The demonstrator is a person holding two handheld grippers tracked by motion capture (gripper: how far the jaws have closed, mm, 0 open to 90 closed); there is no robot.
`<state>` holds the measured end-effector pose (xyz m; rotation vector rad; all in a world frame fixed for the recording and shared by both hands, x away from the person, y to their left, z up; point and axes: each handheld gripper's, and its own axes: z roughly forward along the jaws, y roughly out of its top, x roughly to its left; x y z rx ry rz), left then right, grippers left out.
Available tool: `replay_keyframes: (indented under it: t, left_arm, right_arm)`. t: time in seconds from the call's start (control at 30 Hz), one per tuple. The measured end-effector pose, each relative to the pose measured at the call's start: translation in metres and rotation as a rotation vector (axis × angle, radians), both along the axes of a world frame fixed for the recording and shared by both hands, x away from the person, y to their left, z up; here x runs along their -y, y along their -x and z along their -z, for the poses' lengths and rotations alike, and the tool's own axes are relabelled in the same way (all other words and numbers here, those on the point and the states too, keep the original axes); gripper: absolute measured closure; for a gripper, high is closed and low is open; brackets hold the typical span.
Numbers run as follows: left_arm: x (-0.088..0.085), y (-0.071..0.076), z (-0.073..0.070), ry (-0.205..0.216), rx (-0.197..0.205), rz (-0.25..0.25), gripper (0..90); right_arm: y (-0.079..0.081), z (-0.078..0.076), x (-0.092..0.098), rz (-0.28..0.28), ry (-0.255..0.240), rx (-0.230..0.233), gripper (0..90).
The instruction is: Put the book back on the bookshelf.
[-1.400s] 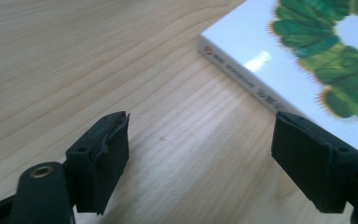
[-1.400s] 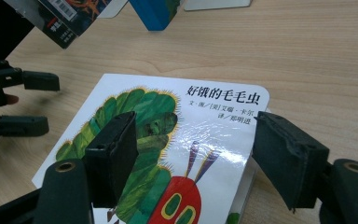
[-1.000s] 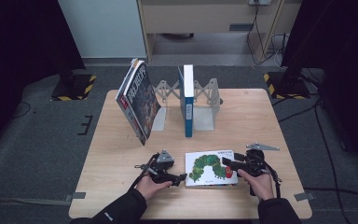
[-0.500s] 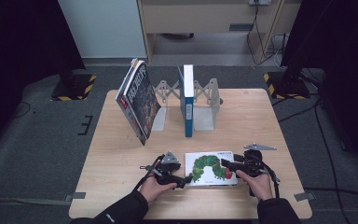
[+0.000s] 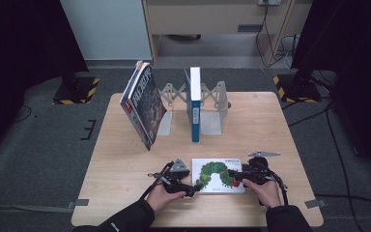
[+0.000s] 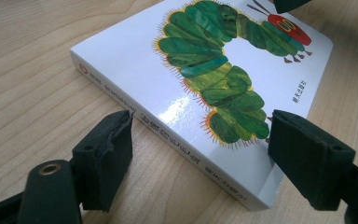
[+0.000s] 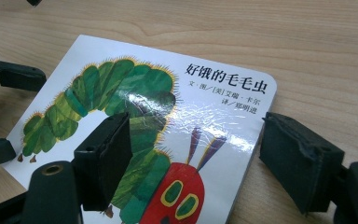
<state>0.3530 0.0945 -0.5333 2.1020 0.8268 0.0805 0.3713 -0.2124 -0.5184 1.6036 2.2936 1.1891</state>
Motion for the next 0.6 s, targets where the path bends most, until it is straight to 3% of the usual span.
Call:
replay_keyframes:
  t: [0.3, 0.53, 0.57, 0.6]
  left_arm:
    - [0.003, 0.002, 0.001, 0.015, 0.003, 0.02, 19.3]
    - [0.003, 0.002, 0.001, 0.032, -0.01, 0.017, 18.1]
    - [0.003, 0.002, 0.001, 0.03, -0.011, 0.02, 17.9]
    - [0.004, 0.002, 0.002, 0.032, -0.01, 0.024, 18.0]
  right_arm:
    - [0.001, -0.003, 0.002, 0.005, -0.044, -0.004, 25.0]
    - [0.002, -0.011, 0.007, 0.02, -0.105, 0.051, 24.8]
    - [0.002, -0.012, 0.007, 0.023, -0.113, 0.06, 26.9]
    - [0.002, -0.013, 0.007, 0.011, -0.151, 0.065, 31.2]
